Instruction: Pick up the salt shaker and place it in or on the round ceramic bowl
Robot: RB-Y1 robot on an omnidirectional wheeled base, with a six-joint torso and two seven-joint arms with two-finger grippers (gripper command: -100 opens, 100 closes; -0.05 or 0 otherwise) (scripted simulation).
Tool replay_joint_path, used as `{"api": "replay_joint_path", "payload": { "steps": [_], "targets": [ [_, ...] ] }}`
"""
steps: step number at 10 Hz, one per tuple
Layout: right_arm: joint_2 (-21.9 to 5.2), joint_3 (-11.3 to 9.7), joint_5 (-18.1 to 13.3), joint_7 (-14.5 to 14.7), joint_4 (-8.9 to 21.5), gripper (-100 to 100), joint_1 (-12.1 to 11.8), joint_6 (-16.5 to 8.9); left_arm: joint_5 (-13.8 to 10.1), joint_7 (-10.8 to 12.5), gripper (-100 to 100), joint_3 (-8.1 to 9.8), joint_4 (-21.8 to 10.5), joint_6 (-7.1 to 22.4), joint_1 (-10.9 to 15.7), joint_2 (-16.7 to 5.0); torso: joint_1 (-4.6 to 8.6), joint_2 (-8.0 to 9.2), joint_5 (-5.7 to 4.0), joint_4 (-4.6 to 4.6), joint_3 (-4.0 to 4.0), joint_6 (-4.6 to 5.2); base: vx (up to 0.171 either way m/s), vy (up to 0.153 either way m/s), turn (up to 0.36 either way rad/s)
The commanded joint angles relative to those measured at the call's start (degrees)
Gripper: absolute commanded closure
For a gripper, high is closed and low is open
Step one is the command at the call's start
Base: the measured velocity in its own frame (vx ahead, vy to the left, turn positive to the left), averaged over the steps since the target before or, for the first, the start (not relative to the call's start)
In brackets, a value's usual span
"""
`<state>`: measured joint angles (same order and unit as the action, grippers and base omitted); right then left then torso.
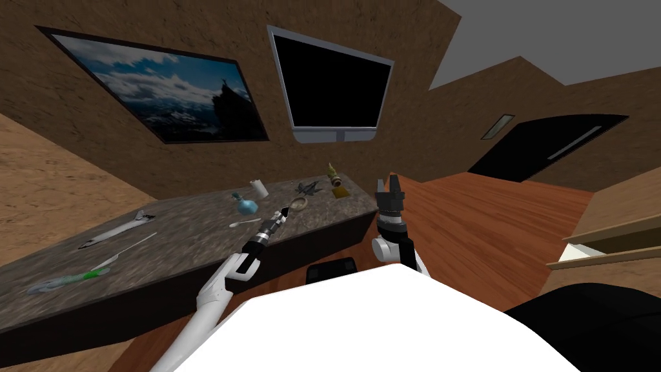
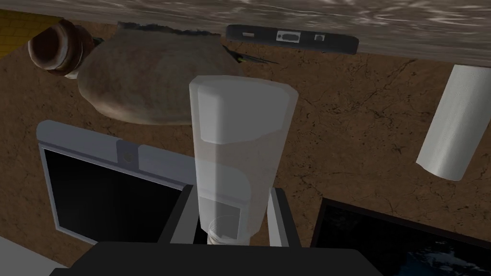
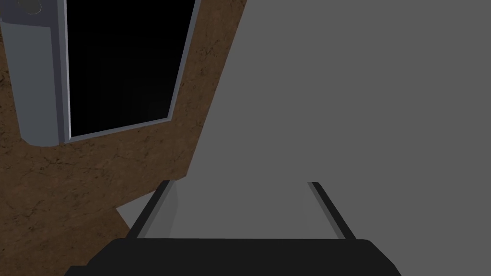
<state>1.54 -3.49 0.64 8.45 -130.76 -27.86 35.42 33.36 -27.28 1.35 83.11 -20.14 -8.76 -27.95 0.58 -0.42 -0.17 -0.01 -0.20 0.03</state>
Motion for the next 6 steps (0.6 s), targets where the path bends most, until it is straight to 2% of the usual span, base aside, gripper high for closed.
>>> {"api": "replay_joint_path", "payload": {
  "steps": [1, 3, 5, 6],
  "targets": [
    [0.0, 0.0, 0.0, 0.0, 0.0, 0, 0.0, 0.0, -0.2, 0.3, 100, 1.00, -0.1, 0.6, 1.6, -0.7, 0.00, 0.00, 0.00, 0.00, 0.00, 0.00, 0.145, -0.038, -0.080],
    [0.0, 0.0, 0.0, 0.0, 0.0, 0, 0.0, 0.0, -0.5, 1.7, 100, 1.56, 0.3, 1.4, 3.3, -2.6, -0.42, 0.00, 0.08, -0.02, -0.02, 0.02, 0.038, 0.028, -0.158],
    [0.0, 0.0, 0.0, 0.0, 0.0, 0, 0.0, 0.0, -0.8, 4.0, 100, 0.75, 0.6, 1.5, 4.4, -5.4, -0.74, 0.53, 0.17, 0.05, 0.26, -0.06, -0.078, 0.099, -0.226],
    [0.0, 0.0, 0.0, 0.0, 0.0, 0, 0.0, 0.0, -0.9, 5.3, 100, -0.12, 0.6, 1.3, 4.6, -6.8, -0.86, 0.75, 0.21, 0.09, 0.39, -0.01, -0.112, 0.177, -0.293]
  ]
}}
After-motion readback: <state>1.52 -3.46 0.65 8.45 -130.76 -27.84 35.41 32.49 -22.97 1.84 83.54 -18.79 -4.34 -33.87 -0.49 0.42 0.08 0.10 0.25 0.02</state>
